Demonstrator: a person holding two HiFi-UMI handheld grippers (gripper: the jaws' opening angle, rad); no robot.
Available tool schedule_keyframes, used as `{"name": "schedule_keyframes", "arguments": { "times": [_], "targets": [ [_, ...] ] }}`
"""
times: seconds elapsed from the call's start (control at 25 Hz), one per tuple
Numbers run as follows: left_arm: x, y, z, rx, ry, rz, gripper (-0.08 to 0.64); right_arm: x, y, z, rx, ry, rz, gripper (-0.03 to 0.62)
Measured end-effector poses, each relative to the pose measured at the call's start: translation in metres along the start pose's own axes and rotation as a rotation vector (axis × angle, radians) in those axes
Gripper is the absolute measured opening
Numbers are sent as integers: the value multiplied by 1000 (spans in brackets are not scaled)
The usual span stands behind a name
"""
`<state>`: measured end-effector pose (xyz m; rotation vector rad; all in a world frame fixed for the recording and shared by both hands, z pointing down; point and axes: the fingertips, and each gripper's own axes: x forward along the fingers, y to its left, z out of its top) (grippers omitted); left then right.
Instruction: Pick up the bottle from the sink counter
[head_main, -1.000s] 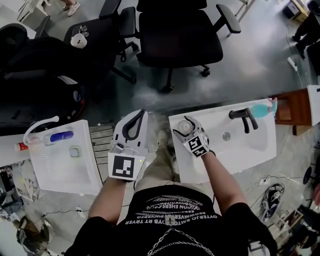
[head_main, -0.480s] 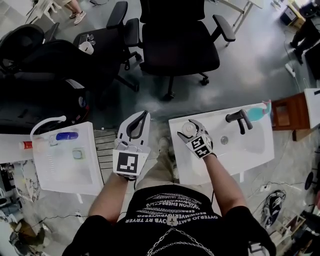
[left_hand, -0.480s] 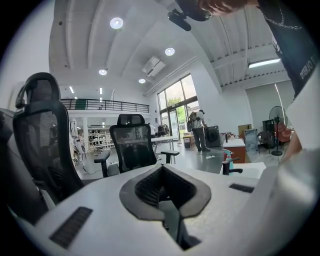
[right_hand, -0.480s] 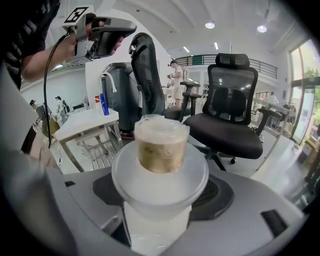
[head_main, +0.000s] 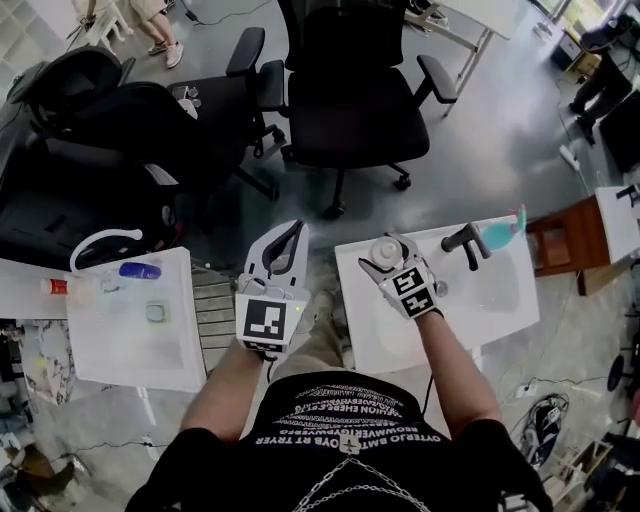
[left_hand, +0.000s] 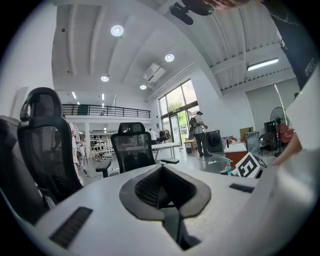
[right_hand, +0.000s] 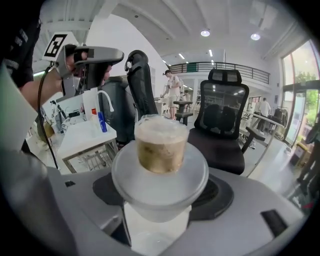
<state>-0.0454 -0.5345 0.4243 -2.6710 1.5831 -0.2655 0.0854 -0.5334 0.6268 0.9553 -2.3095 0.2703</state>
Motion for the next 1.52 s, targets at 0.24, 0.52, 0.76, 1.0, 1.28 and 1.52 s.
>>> {"name": "schedule_keyframes", "arguments": {
  "times": [0.24, 0.52, 0.76, 1.0, 1.28, 1.52],
  "targets": [
    [-19, -15, 9, -11, 9, -4, 6, -46, 10, 48, -2, -24, 21, 334],
    [-33, -25, 23, 5, -14, -9, 6, -93, 23, 106, -20, -70, 77, 334],
    [-55, -38, 38, 17, -24, -9, 6, -133, 43, 123, -49, -87, 79, 334],
    [-73, -51, 51, 42, -47, -14, 5, -151, 56, 112, -54, -79, 71, 334],
    [-84, -63, 64, 61, -67, -9, 6, -166, 63, 103, -53, -82, 71, 334],
    [-90, -69, 68, 80, -70, -15, 6, -166, 67, 96, -58, -71, 81, 334]
  ]
}}
